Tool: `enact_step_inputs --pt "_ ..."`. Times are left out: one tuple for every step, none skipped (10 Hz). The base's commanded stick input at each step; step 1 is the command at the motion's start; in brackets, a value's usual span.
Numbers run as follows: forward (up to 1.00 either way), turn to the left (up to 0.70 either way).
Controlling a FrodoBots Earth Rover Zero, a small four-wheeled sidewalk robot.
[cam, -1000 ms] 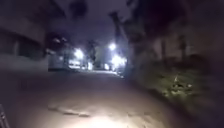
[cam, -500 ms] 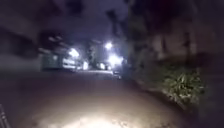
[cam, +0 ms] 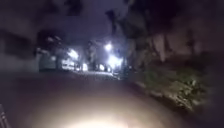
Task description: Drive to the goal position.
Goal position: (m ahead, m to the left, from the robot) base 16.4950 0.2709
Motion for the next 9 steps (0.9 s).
enact_step_inputs --pt "0.70 0.00" --pt "0.70 0.00" --pt "0.70 0.00" --pt "0.70 0.00" --pt "0.70 0.00" --pt "0.70 0.00" --pt "0.70 0.00" --pt "0.70 0.00" --pt "0.70 0.00"
